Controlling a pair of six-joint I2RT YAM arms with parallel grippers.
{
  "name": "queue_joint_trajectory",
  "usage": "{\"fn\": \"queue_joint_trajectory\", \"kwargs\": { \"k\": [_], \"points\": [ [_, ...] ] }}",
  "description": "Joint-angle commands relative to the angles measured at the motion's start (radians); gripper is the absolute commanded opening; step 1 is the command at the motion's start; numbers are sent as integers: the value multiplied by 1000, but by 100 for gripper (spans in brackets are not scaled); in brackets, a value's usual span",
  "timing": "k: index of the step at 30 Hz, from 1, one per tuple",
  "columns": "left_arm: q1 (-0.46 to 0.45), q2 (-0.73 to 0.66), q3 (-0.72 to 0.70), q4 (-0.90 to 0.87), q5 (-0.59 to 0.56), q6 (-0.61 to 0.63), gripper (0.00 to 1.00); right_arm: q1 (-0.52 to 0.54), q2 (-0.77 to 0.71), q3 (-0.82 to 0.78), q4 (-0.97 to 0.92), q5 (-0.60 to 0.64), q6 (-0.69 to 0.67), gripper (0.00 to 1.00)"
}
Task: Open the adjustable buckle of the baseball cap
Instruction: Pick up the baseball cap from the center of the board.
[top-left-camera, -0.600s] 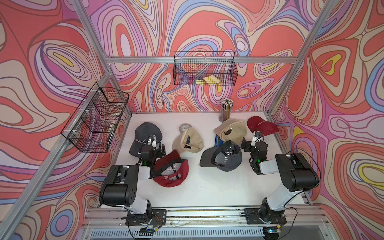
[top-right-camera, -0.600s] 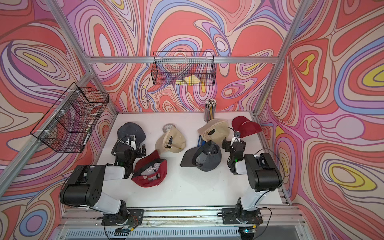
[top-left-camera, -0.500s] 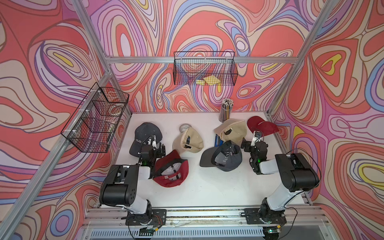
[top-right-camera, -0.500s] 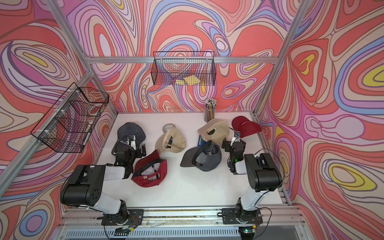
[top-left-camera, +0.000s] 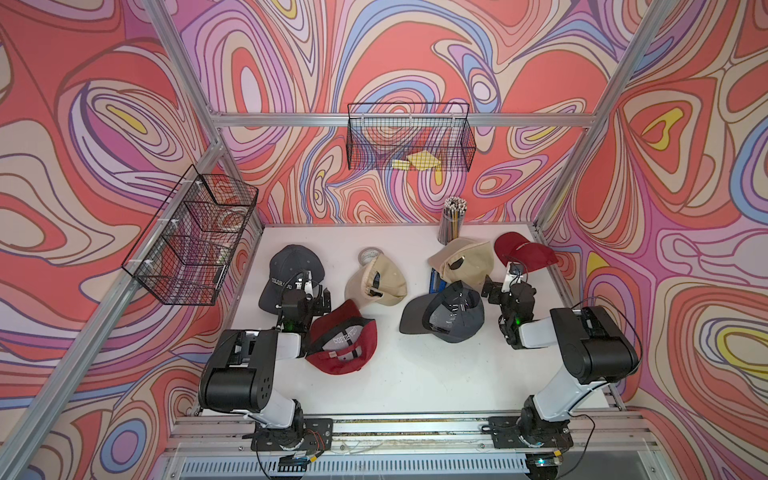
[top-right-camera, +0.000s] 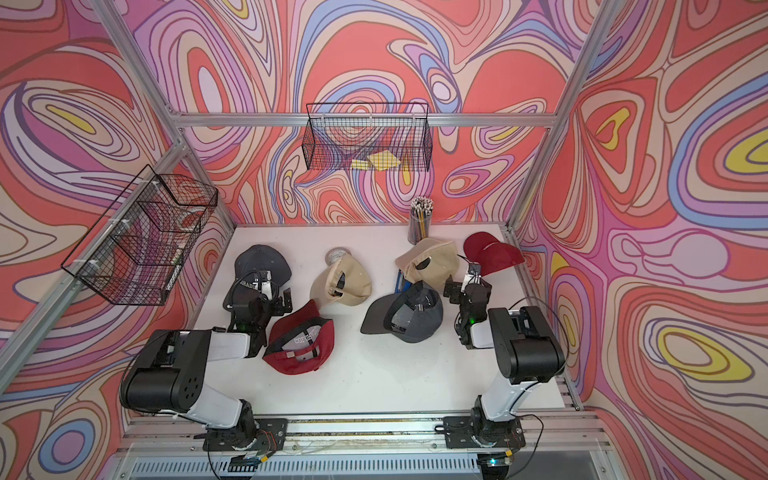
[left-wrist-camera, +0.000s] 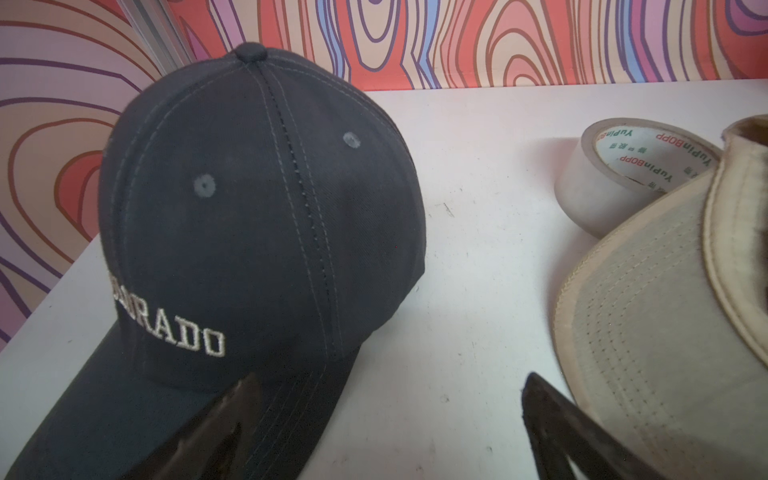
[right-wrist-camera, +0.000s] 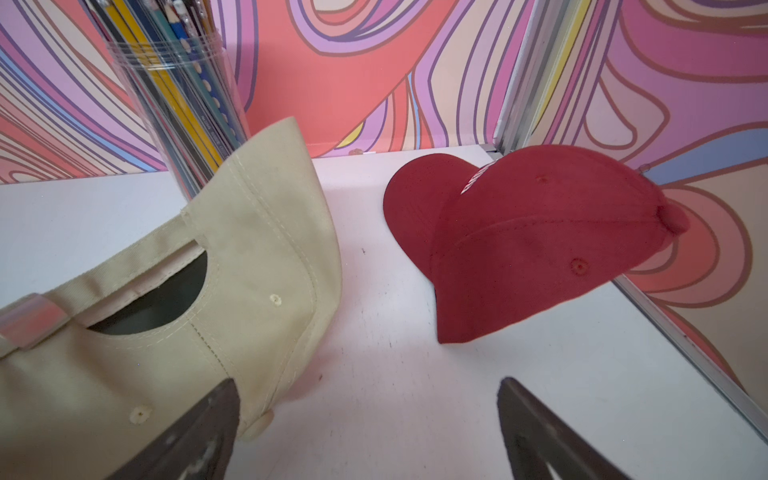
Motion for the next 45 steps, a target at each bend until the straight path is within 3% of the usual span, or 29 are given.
{"fn": "queue_joint_trajectory", "kwargs": {
  "k": [1,10,13,14,17,20,23,28,35,38,43,45],
  "points": [
    [5,1,-8,40,-4,-1,99,-5,-2,9,-4,-3,-2,98],
    [5,-6,-9,37,5,2,99,-6,-16,10,-13,24,11,96],
    [4,-130,3,-89,51,19,99,-5,-174,69,-254,57,21,90],
    [2,-186,9,-150,52,21,99,-5,-216,71,-277,35,12,85],
    [2,-323,-27,-178,-6,-43,99,-2,-301,55,-279,-23,67,82],
    [2,-430,-44,-211,-18,-150,98,-2,-333,139,-460,-155,108,77],
    [2,-487,30,-421,-32,-230,94,-3,-322,207,-564,-316,131,74],
    [5,-474,156,-709,-217,-320,91,-2,-288,276,-669,-469,180,71],
    [13,-371,254,-743,-227,-263,99,-1,-244,296,-666,-536,176,73],
    [15,-307,347,-795,-211,-215,99,0,-244,293,-657,-547,172,80],
    [16,-212,443,-825,-279,-207,99,8,-253,297,-670,-555,161,85],
    [17,-159,488,-842,-298,-208,99,13,-261,302,-688,-555,156,94]
  ]
}}
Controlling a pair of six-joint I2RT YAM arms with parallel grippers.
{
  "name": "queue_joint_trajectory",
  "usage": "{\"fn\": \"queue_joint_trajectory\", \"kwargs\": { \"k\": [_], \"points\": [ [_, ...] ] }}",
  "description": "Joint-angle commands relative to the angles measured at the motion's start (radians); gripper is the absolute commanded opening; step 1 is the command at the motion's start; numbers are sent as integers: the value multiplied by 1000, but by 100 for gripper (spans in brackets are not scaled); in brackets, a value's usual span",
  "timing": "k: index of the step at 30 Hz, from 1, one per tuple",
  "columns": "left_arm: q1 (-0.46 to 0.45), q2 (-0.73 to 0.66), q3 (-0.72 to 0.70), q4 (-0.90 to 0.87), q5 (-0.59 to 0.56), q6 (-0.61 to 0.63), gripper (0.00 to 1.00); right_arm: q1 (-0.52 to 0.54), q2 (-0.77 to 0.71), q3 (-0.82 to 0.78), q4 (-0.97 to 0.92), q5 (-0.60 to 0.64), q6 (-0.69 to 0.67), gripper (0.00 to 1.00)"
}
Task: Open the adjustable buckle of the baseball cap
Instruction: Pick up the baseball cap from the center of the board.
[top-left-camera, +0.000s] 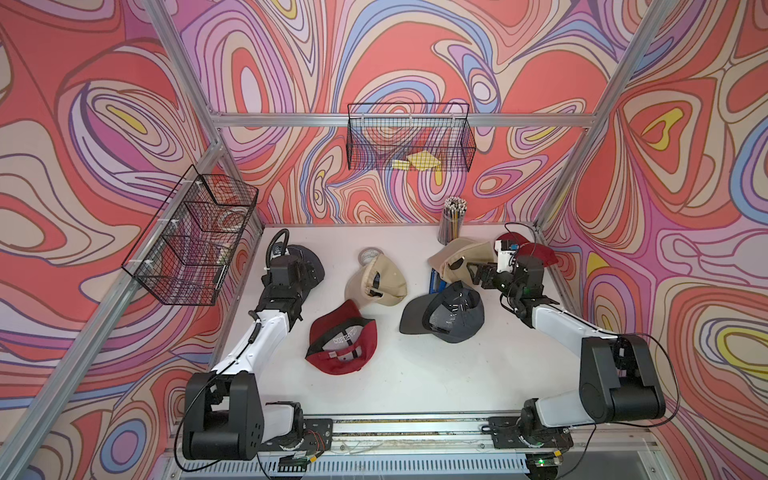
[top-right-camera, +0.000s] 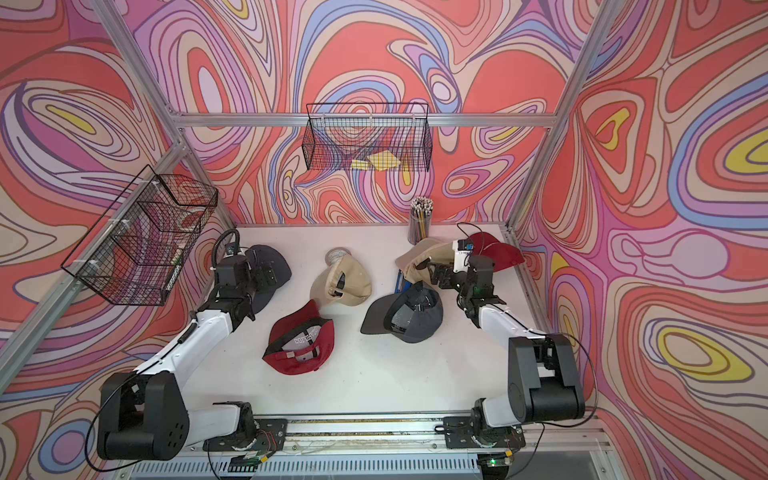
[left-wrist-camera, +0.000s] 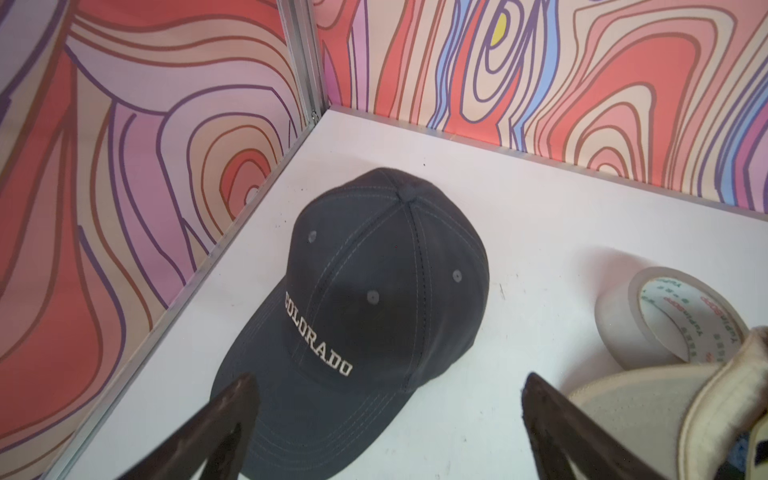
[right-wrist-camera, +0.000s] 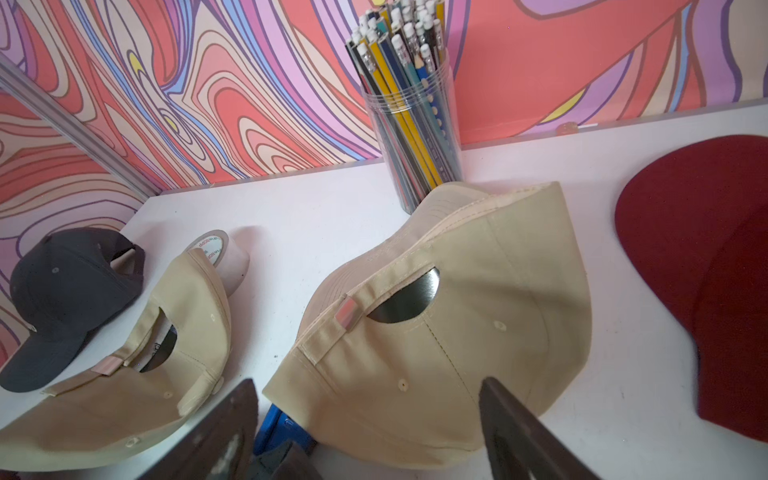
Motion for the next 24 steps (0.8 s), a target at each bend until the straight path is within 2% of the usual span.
{"fn": "queue_joint_trajectory", "kwargs": {
  "k": [1,6,16,20,24],
  "points": [
    [9,83,67,-54,-53,18,99,11,-18,22,-39,-20,-12,95],
    [9,218,168,-68,-30,27,99,27,-45,42,-94,-49,-13,93],
    [26,345,256,-78,-52,59,99,49,-89,77,-164,-286,26,89],
    [30,375,274,-79,-75,83,95,55,-111,78,-167,-344,33,89],
    [29,390,286,-84,-84,100,84,57,-130,81,-175,-363,33,89]
  ]
}}
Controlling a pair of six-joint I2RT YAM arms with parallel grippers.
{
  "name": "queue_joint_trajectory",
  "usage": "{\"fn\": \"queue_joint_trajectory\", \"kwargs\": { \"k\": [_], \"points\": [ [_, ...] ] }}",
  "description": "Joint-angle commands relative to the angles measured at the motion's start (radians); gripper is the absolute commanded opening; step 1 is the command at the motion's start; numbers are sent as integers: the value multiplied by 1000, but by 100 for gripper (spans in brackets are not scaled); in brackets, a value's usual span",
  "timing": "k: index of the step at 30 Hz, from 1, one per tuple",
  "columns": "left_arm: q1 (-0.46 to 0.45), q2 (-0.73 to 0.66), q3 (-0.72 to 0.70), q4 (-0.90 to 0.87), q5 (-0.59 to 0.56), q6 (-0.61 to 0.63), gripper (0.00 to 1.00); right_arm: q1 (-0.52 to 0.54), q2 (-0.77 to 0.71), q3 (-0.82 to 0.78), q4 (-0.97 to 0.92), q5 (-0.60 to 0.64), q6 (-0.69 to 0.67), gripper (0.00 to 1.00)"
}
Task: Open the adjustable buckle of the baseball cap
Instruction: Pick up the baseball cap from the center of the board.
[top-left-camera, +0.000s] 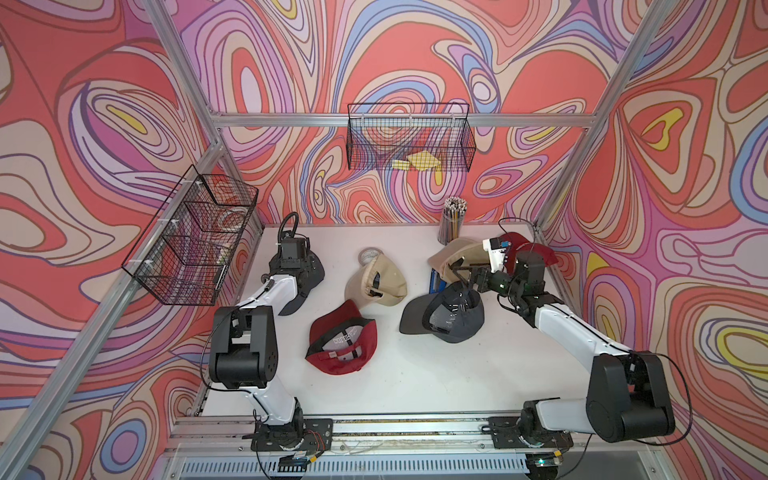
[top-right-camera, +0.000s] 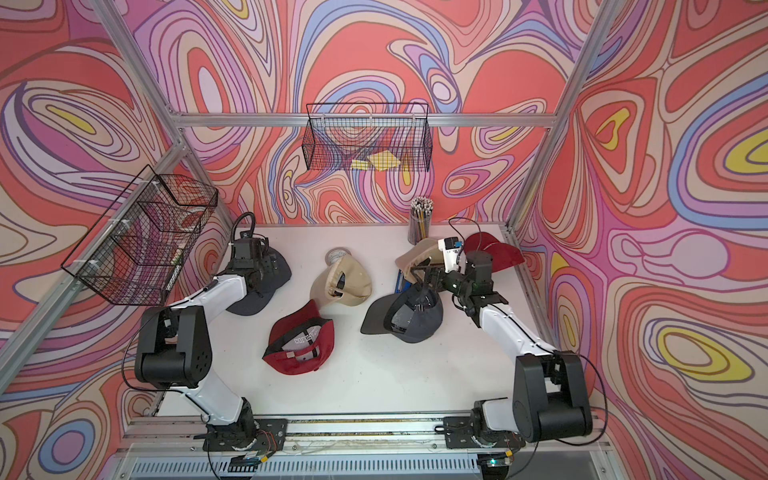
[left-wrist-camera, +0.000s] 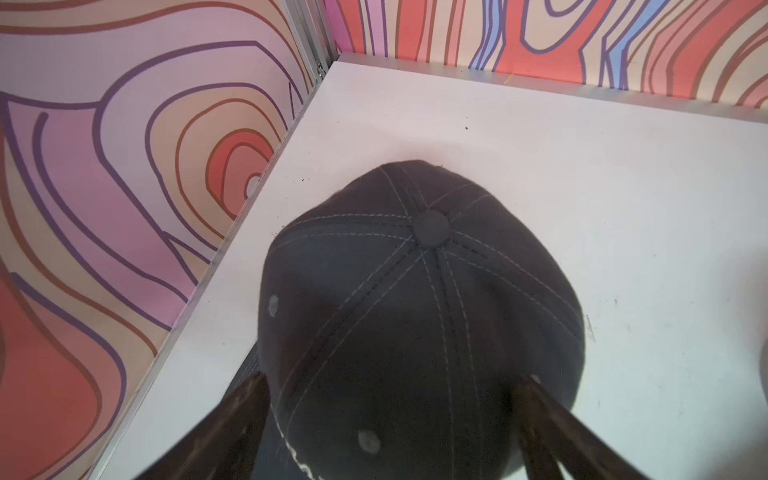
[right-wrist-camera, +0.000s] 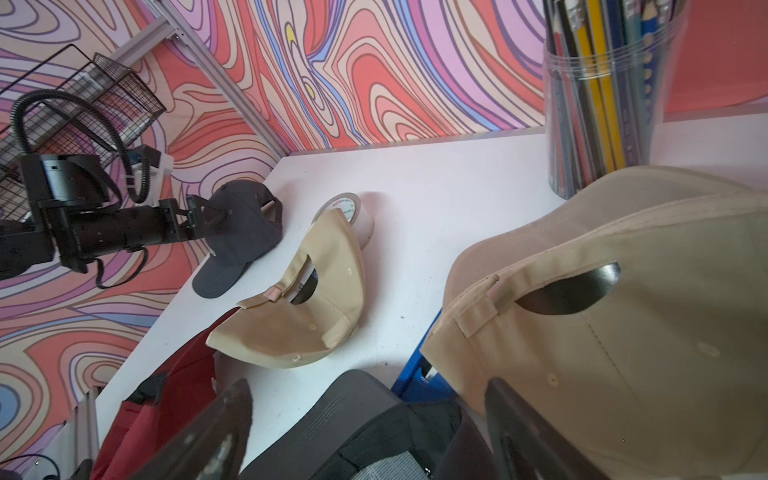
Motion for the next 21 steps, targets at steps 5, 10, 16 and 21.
{"fn": "queue_joint_trajectory", "kwargs": {
  "k": [5,10,16,21],
  "points": [
    [7,9,18,-13,-26,33,60,12,-30,27,-9,-61,10,87],
    [18,1,4,6,4,34,38,15,-23,31,-6,-78,15,87],
    [19,-43,-21,31,50,37,1,20,-25,38,-11,-83,20,86],
    [19,-89,-40,39,77,31,0,21,-32,39,-11,-81,20,86]
  ]
}}
